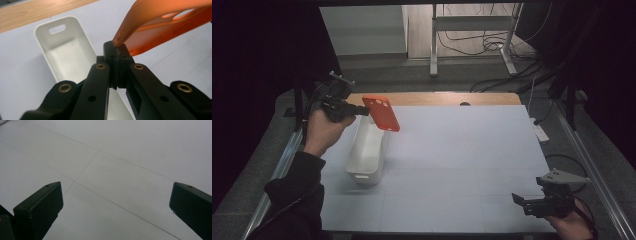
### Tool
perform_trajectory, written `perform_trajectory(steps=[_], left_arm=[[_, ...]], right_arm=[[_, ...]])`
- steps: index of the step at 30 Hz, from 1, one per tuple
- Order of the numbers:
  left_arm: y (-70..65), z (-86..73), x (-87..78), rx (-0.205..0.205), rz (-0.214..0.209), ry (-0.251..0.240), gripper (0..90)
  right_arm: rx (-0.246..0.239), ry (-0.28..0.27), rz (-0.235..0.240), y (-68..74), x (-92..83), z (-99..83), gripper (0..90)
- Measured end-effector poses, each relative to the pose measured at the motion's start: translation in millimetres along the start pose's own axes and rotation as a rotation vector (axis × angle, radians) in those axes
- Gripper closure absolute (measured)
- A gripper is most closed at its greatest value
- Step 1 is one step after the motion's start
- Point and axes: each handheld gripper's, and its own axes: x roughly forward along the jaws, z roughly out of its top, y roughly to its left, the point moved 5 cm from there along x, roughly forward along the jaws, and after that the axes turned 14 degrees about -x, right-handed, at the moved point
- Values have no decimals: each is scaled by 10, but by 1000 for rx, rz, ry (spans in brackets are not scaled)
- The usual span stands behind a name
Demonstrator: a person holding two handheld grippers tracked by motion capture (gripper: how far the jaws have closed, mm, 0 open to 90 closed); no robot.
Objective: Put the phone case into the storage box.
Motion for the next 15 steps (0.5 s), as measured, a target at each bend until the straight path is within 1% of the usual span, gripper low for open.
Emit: perform_trajectory(steps=[4, 7, 10, 11, 13, 15], left_arm=[[39, 21, -15, -6, 14, -1, 892], [110, 47, -5, -18, 36, 1, 892], [170, 74, -3, -30, 48, 1, 892], [170, 74, -3, -30, 48, 1, 892], [214, 104, -1, -33, 60, -1, 892], [232, 120, 5, -38, 63, -1, 892]], right_arm=[[1, -2, -6, -2, -22, -10, 0], [15, -14, -13, -19, -41, -18, 0], [25, -22, -13, -22, -46, -18, 0], [28, -23, -14, -27, -47, -20, 0], [29, -26, -14, -25, -49, -19, 0], [27, -31, -18, -26, -54, -18, 0]])
